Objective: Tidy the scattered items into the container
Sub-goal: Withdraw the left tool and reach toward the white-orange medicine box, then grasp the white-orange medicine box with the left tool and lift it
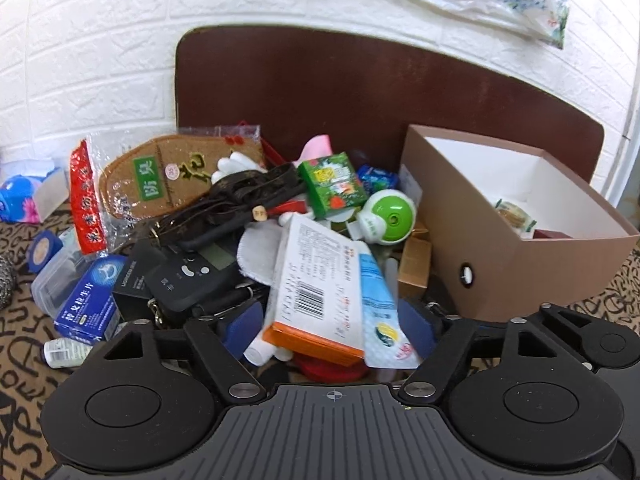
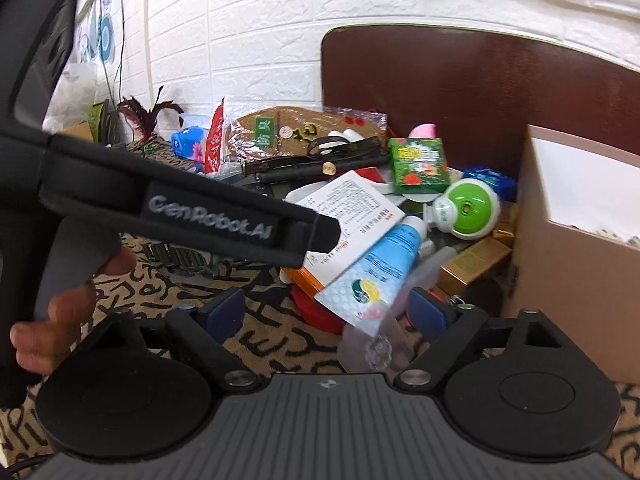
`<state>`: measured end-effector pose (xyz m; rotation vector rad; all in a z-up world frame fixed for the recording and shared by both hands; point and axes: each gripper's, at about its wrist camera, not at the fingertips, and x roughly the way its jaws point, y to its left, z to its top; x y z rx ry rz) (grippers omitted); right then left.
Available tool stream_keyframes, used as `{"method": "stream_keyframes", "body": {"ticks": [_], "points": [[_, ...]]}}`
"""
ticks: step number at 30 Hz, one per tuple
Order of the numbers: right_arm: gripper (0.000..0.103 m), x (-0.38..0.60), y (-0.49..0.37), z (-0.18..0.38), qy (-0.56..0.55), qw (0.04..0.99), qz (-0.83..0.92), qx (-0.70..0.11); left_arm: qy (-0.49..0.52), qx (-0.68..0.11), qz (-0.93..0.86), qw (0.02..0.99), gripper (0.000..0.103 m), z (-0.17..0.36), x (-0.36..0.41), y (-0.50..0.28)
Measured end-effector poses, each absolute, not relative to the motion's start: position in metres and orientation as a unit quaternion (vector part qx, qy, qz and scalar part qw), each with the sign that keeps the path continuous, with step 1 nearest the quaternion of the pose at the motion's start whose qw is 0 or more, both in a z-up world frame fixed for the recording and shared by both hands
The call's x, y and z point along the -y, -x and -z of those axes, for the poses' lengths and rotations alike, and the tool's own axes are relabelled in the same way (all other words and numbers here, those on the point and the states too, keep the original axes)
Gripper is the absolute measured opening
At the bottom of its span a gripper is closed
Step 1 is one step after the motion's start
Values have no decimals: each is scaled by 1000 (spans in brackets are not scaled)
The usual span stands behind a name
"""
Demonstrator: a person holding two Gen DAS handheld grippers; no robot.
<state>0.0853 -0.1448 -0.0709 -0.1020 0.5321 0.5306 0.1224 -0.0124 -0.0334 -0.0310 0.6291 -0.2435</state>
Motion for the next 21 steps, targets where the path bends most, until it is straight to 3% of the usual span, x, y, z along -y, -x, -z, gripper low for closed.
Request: {"method": "stream_keyframes", "body": {"ticks": [3, 10, 12, 21], "points": [[79, 138, -96, 75, 50, 926, -264, -265, 19, -327, 124, 937, 71, 38, 10, -136], [73, 128, -120, 84, 48, 923, -264, -275, 15, -342, 124, 931, 66, 45, 6, -155], [73, 126, -125, 85, 50, 924, -263, -272, 14, -348, 123, 929, 57, 48, 4, -160], [80, 111, -144, 94, 59, 929, -263, -256, 19, -350, 124, 928, 59, 51, -7, -176]]}}
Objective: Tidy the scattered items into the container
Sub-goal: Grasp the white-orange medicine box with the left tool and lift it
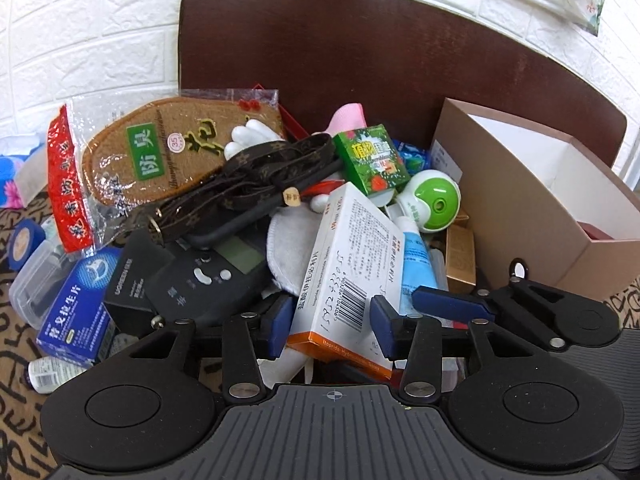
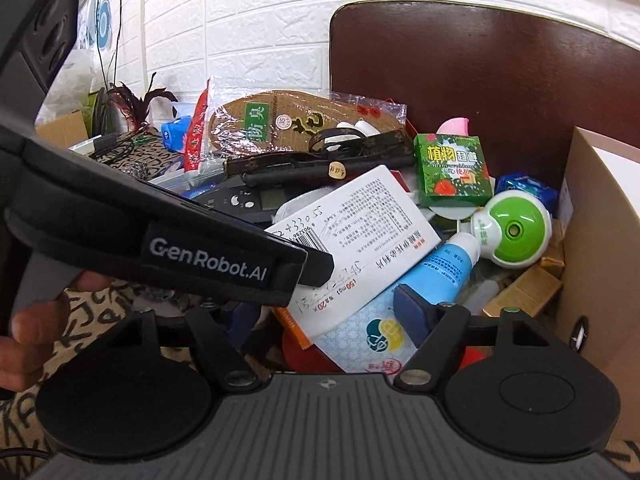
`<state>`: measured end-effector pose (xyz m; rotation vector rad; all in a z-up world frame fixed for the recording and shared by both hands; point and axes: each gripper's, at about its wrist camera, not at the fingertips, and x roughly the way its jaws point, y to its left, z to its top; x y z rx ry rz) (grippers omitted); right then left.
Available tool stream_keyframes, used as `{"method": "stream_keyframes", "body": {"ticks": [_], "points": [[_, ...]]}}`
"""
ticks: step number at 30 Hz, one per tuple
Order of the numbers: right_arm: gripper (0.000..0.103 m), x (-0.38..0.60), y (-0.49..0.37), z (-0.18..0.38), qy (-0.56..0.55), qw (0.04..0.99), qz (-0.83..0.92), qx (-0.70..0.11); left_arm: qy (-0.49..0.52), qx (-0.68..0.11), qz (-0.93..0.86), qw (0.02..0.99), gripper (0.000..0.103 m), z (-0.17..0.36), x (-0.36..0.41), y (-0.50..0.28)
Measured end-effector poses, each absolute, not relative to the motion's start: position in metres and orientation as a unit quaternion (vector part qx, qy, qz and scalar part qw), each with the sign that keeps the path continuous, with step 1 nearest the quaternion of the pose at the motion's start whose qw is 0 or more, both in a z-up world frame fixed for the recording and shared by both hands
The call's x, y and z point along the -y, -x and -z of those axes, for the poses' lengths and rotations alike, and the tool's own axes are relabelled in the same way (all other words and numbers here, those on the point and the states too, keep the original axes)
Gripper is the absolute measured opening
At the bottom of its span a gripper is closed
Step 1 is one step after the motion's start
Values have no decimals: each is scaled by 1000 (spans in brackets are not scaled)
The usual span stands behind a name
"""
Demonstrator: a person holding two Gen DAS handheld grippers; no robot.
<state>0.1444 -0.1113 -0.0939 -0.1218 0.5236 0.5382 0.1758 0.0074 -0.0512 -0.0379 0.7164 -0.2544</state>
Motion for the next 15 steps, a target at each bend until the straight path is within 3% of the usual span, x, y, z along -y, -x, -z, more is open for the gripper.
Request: {"method": "stream_keyframes", "body": {"ticks": [4, 6, 8, 10, 11, 12, 15], "points": [[86, 104, -151, 97, 69, 928, -272, -246, 17, -352, 129, 927, 55, 50, -10, -181], [87, 101, -152, 98, 75, 928, -273, -242, 18, -355, 128, 926, 46, 51, -11, -182], [84, 101, -149, 97, 74, 927, -280, -240, 14, -353, 128, 927, 41, 51, -10, -179], [73, 104, -141, 93, 73, 922, -301, -234, 16, -352, 131, 927, 42, 49, -11, -172], [71, 105, -138, 91, 70, 920, -309, -232, 23, -355, 138, 924, 38, 48, -12, -169], [70, 106, -134, 89, 67, 918, -314, -232, 34, -361, 149, 920, 32, 47, -13, -166], [69, 108, -124, 87, 64, 912, -326, -242, 50, -381, 164, 908, 27, 50, -8, -154]]}}
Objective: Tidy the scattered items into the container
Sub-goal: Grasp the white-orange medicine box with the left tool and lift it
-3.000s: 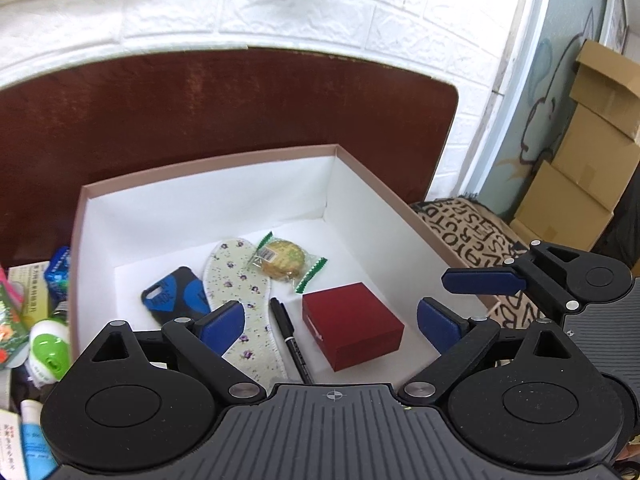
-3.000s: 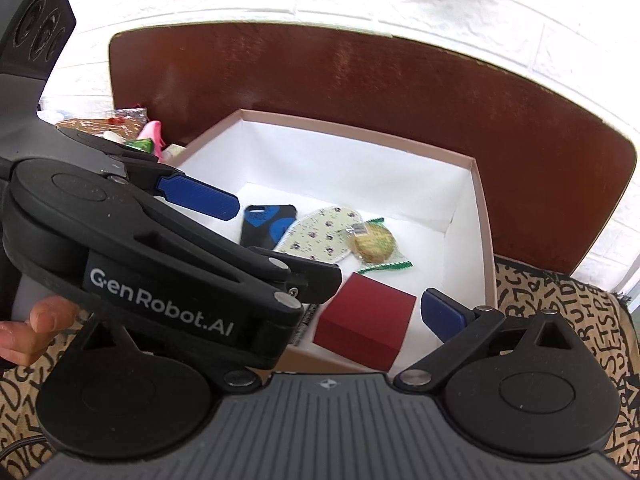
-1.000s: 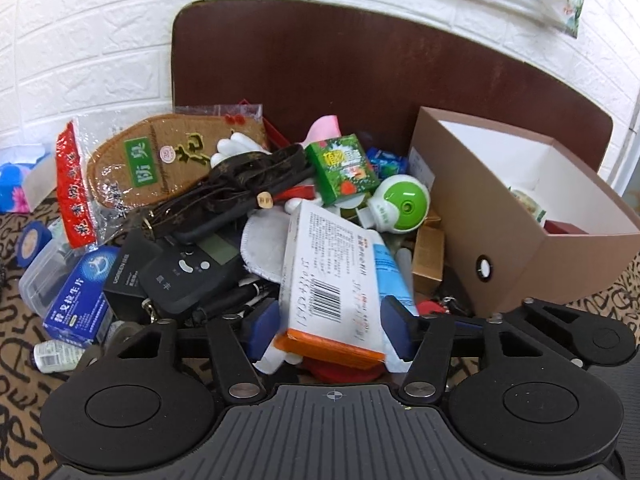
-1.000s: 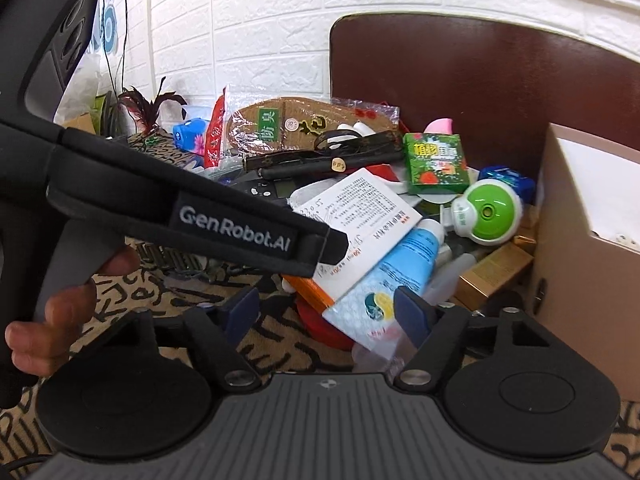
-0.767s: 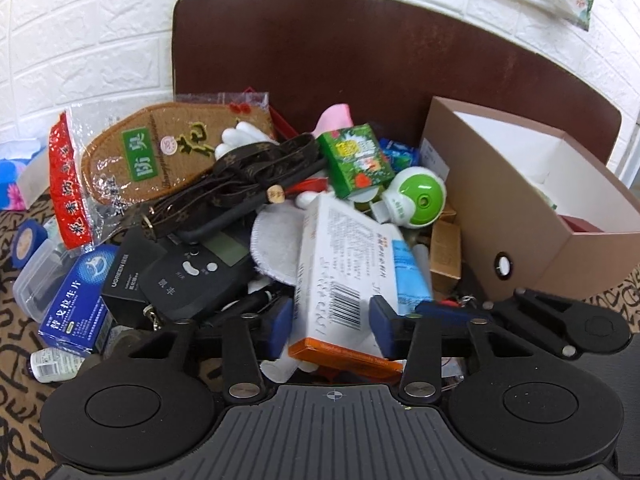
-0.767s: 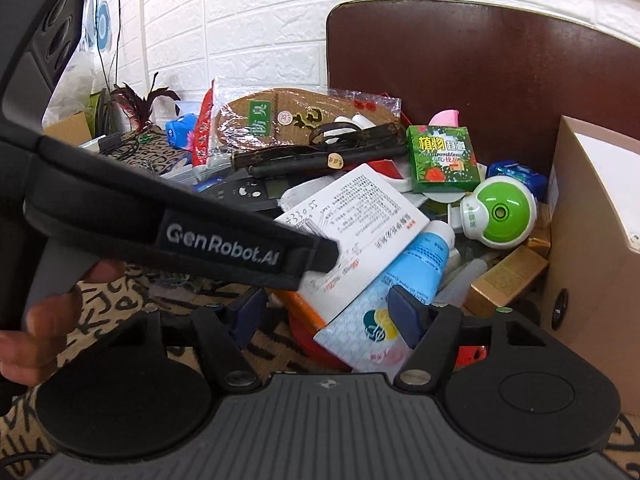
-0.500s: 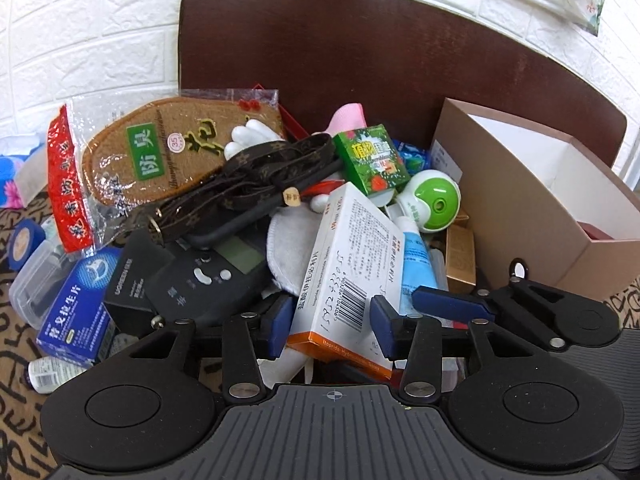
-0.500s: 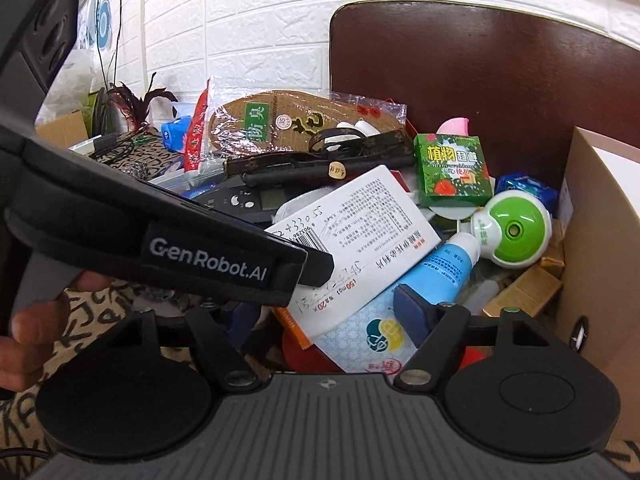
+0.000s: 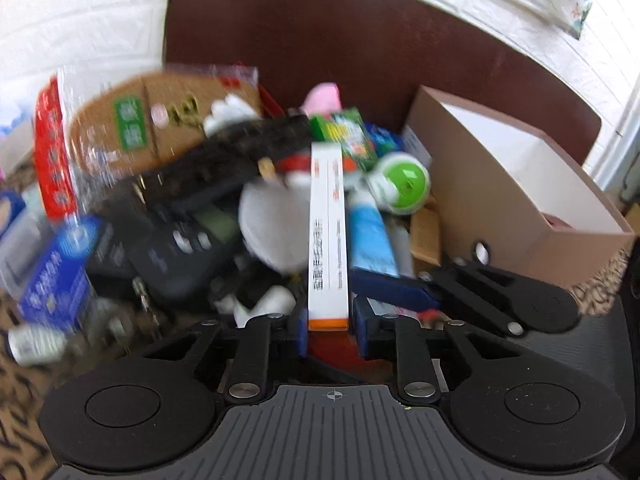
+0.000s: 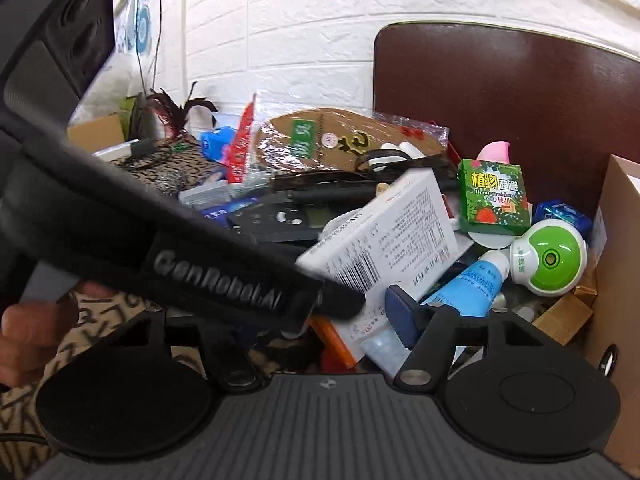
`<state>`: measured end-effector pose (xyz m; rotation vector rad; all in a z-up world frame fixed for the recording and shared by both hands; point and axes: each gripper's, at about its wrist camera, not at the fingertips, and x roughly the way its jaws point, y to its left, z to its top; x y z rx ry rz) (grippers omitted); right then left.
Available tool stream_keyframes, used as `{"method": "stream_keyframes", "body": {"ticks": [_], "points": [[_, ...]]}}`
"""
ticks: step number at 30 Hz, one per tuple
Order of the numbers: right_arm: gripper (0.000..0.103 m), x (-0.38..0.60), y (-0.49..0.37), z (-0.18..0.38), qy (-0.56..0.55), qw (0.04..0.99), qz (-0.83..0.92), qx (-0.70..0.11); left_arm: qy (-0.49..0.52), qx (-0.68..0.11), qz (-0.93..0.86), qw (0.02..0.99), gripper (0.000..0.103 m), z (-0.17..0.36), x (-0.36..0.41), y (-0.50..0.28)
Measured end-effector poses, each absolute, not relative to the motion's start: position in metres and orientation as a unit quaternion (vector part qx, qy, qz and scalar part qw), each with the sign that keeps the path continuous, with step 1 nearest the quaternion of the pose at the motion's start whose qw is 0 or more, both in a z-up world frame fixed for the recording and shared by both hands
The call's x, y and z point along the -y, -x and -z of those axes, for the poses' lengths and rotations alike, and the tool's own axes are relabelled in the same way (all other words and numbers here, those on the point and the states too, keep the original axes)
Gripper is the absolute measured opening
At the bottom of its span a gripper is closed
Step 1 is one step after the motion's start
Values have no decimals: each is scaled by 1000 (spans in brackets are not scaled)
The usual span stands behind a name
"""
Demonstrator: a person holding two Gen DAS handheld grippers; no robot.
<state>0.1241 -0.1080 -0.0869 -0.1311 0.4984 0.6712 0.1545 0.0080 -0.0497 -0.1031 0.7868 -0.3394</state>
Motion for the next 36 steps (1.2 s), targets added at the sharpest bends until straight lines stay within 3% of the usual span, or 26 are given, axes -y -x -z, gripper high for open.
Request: {"method": "stream_keyframes", "body": {"ticks": [13, 14, 15, 16, 18, 20, 22, 30, 36], "points": [[67, 131, -48, 90, 61, 902, -334, -268, 30, -404, 191, 894, 28, 58, 17, -80], [67, 133, -41, 91, 62, 900, -336, -270, 28, -406, 196, 892, 31, 59, 19, -74], [67, 135, -35, 92, 63, 899, -338, -272, 28, -410, 198, 890, 43, 61, 21, -69], [67, 137, -31, 93, 59, 898, -339, -275, 28, -414, 197, 888, 43, 62, 22, -65], [70, 141, -24, 93, 45, 898, -337, -280, 20, -415, 180, 891, 63, 66, 22, -62], [74, 145, -23, 93, 37, 900, -330, -283, 23, -420, 154, 894, 77, 69, 17, -62], [80, 147, -22, 92, 34, 901, -326, -284, 43, -430, 148, 889, 77, 71, 7, -63], [82, 137, -23, 98, 36, 896, -336, -290, 60, -424, 120, 896, 78, 69, -16, -68], [80, 122, -24, 107, 99, 891, -336, -288, 62, -428, 134, 891, 73, 75, -23, -87]]}}
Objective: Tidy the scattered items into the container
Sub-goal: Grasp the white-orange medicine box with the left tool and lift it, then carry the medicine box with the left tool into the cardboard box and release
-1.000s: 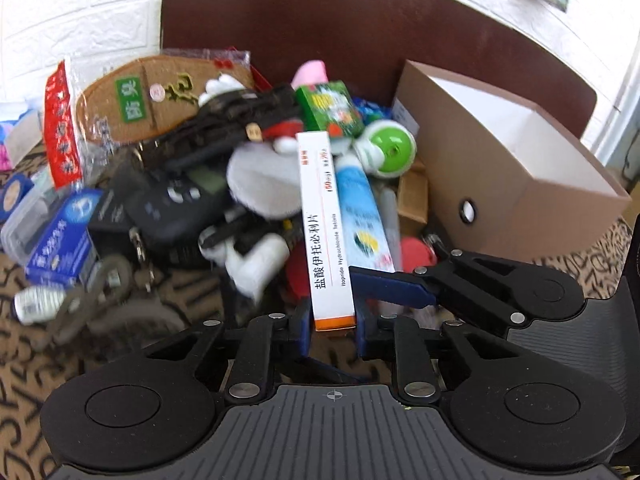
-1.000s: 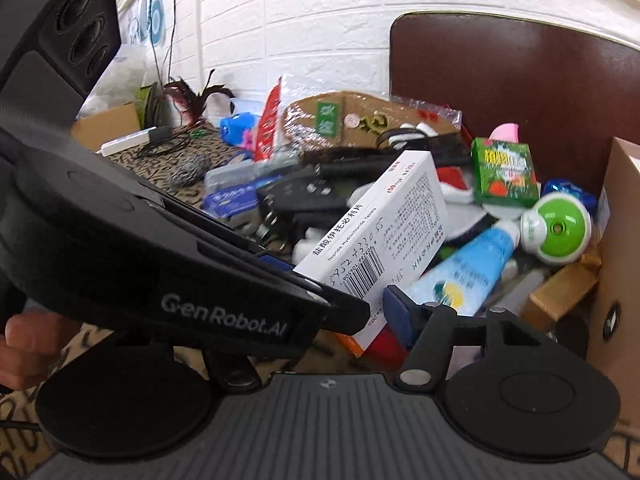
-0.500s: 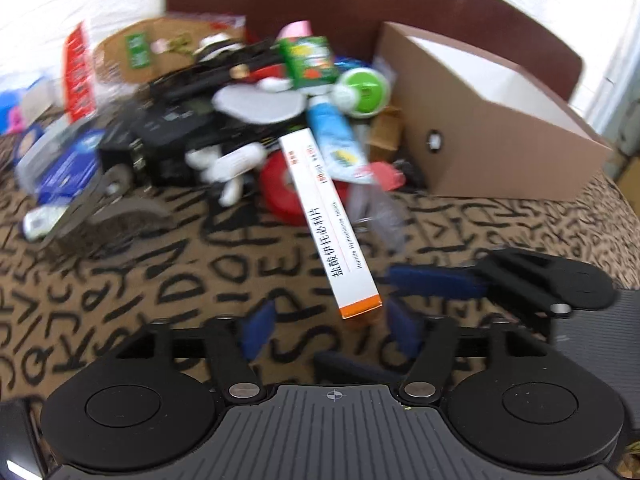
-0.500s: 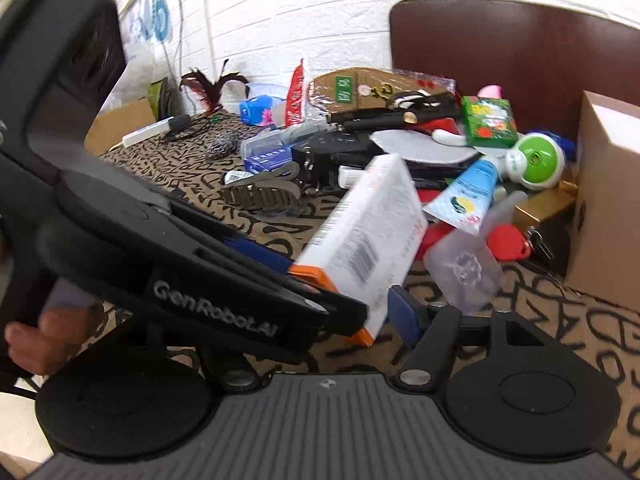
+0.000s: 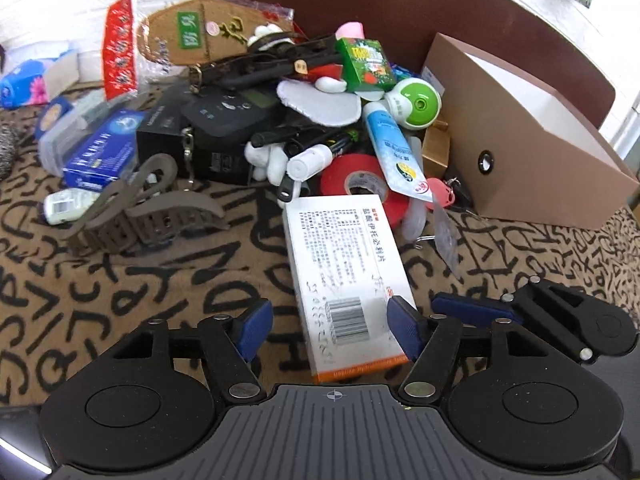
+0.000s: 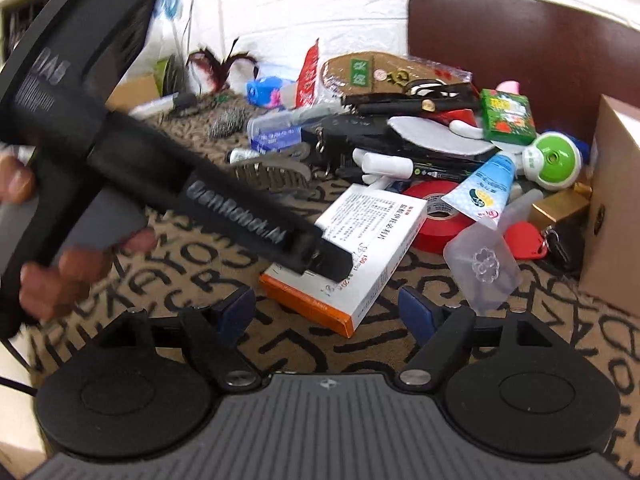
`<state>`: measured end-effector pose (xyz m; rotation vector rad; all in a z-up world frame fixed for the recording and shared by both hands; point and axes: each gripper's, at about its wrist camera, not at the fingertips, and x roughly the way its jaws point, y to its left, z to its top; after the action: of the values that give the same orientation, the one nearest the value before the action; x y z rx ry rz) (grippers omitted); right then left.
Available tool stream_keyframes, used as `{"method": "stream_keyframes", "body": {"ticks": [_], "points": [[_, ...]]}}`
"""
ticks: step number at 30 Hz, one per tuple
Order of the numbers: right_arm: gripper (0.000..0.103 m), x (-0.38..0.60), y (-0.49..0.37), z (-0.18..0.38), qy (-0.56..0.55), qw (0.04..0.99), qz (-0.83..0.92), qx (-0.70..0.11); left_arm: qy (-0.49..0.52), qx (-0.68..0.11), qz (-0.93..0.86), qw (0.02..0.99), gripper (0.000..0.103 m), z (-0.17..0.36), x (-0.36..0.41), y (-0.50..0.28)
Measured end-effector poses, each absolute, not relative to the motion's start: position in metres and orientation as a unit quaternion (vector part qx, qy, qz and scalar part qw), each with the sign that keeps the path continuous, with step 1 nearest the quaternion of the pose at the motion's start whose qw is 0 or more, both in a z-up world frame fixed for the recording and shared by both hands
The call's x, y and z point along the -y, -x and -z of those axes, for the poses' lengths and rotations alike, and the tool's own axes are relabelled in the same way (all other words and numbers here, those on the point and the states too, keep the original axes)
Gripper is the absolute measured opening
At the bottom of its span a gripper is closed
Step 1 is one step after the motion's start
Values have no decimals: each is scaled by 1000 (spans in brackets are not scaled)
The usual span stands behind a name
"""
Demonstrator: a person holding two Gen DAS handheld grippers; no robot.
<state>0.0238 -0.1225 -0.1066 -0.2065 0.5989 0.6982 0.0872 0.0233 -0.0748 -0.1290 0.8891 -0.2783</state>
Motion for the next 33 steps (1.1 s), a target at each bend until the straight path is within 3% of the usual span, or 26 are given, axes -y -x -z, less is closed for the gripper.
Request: {"method": "stream_keyframes", "body": {"ticks": [2, 7, 9, 12, 14, 21, 33], "points": [[77, 119, -26, 109, 117, 889, -336, -288, 66, -427, 150, 889, 66, 74, -24, -92], [74, 114, -36, 112, 122, 887, -338, -291, 60, -423, 154, 891, 67, 76, -21, -97], [72, 112, -36, 112, 123, 885, -341, -291, 57, -422, 157, 891, 58, 76, -20, -96], [72, 112, -36, 113, 125, 885, -342, -289, 52, -421, 158, 892, 59, 76, -20, -95], [72, 113, -38, 114, 121, 885, -342, -293, 57, -423, 160, 890, 68, 77, -20, -95], [69, 124, -31, 108, 95, 883, -343, -307, 38, -424, 164, 890, 55, 70, -11, -85], [69, 173, -7, 43, 93, 918, -308, -232, 9, -343, 195, 919, 55, 1, 35, -63]]}}
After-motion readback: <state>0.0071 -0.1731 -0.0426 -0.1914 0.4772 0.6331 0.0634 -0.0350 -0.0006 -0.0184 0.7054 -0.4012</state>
